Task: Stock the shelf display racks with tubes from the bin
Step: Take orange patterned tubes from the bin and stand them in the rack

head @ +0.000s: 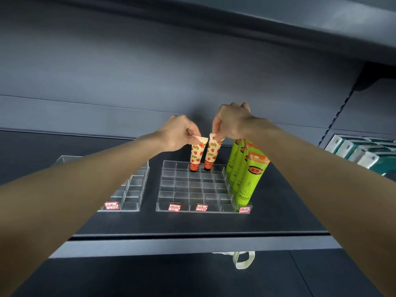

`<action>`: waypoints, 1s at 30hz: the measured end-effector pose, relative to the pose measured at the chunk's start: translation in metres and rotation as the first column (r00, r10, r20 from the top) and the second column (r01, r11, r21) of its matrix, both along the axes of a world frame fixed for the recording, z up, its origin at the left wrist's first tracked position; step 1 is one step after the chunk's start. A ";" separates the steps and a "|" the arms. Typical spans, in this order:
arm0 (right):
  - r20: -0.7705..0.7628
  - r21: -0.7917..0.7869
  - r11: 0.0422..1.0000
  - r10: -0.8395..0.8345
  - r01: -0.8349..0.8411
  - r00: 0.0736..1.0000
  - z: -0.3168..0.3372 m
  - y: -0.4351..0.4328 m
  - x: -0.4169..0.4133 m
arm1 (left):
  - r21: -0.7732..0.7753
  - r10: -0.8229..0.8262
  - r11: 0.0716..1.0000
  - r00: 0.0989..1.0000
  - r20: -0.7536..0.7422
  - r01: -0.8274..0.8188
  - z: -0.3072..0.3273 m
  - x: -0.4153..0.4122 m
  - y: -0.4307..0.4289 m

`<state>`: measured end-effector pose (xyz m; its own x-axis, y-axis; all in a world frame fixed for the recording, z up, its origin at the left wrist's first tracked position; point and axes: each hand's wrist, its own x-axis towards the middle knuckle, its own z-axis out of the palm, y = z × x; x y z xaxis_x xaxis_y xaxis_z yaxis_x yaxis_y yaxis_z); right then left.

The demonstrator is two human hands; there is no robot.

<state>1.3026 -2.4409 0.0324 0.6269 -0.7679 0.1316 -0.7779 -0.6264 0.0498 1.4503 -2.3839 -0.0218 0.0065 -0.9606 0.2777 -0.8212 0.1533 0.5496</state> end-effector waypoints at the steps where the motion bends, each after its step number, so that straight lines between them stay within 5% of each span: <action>1: -0.010 -0.004 1.000 -0.002 0.002 1.000 -0.002 0.000 0.001 | 0.016 -0.004 1.000 1.000 0.007 0.003 -0.001 0.001 0.000; 30: 0.021 0.035 0.999 -0.020 0.020 1.000 0.000 0.011 0.000 | 0.083 0.026 0.996 0.998 0.065 -0.031 0.013 0.003 0.010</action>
<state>1.3031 -2.4303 0.0328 0.6086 -0.7847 0.1177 -0.7910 -0.6117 0.0114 1.4535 -2.3741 -0.0087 0.0193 -0.9803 0.1968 -0.8586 0.0846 0.5056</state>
